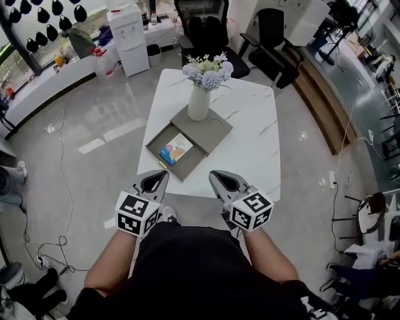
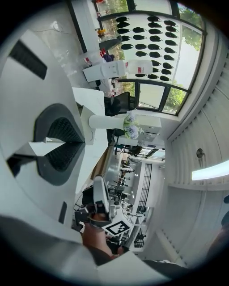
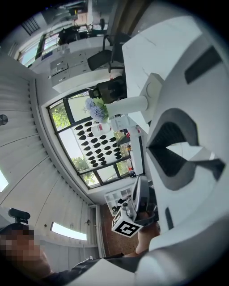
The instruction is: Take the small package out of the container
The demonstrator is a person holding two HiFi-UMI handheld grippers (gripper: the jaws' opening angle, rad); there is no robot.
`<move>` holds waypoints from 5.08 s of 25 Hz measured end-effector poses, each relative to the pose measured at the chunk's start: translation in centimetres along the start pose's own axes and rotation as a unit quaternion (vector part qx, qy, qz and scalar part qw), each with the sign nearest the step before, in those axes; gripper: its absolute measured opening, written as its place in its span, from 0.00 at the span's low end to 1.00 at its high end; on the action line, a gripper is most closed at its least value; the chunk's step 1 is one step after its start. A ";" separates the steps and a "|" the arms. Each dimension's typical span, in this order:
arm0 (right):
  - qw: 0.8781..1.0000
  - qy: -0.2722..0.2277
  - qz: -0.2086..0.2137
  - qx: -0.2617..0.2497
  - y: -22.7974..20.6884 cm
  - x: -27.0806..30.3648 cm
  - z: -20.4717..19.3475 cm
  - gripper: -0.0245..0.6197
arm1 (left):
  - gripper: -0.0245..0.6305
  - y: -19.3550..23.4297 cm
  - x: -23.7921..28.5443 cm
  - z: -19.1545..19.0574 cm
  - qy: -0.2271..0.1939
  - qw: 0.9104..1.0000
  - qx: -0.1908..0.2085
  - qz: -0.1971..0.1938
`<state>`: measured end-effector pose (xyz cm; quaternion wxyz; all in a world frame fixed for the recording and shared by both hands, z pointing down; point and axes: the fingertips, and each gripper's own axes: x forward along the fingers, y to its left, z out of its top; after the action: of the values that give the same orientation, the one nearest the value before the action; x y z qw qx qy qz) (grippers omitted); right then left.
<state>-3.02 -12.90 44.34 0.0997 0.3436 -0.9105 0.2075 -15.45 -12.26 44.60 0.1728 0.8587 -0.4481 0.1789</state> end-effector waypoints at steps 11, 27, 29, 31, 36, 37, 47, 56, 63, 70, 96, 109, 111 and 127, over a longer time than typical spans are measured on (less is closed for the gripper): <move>0.998 -0.001 -0.060 0.036 -1.1 4.9 0.6 0.04 | 0.04 5.6 3.6 0.9 0.021 0.997 0.027 -0.063; 0.999 0.044 0.001 0.001 -6.3 6.2 1.8 0.04 | 0.04 5.9 7.5 2.3 0.010 1.000 0.010 0.013; 0.999 0.049 0.009 0.000 -6.8 6.0 1.8 0.04 | 0.04 5.8 7.8 2.3 0.011 1.000 0.011 0.027; 0.999 0.052 0.017 0.000 -7.3 5.8 1.8 0.04 | 0.04 5.8 8.0 2.4 0.013 0.999 0.011 0.039; 0.998 0.052 0.029 0.004 -8.4 5.5 1.7 0.04 | 0.12 5.7 8.7 2.7 0.029 0.997 0.045 0.064; 0.998 0.051 0.030 0.006 -8.6 5.4 1.6 0.04 | 0.13 5.6 8.9 2.8 0.032 0.996 0.054 0.067; 0.998 0.041 0.036 0.013 -9.7 5.4 2.1 0.04 | 0.33 4.7 11.1 2.4 0.086 0.989 0.107 0.049; 0.999 0.038 0.025 0.023 -10.5 5.3 1.9 0.04 | 0.51 4.2 12.7 2.3 0.096 0.988 0.120 0.024; 0.999 0.037 0.022 0.026 -10.4 5.4 1.7 0.04 | 0.59 4.1 13.0 1.8 0.113 0.985 0.131 0.017; 0.999 0.039 0.018 0.027 -10.5 5.3 1.5 0.04 | 0.60 4.4 14.0 0.1 0.149 0.980 0.132 0.009; 0.993 0.101 -0.006 0.062 -13.1 5.8 -3.0 0.04 | 0.62 10.2 25.9 -13.6 0.360 0.924 0.130 -0.009; 0.993 0.097 -0.022 0.068 -14.0 5.2 -2.9 0.04 | 0.67 10.4 26.9 -15.7 0.411 0.904 0.116 -0.030; 0.993 0.094 -0.026 0.068 -14.0 4.8 -3.0 0.04 | 0.68 10.5 26.9 -15.7 0.414 0.903 0.114 -0.030; 0.997 0.058 -0.029 0.034 -12.2 3.9 -0.5 0.04 | 0.68 8.1 23.0 -8.0 0.316 0.940 0.124 -0.022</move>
<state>2.23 -23.20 49.86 0.1462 0.3601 -0.8855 0.2545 -11.11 -29.21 63.38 0.2013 0.7821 -0.3255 0.4917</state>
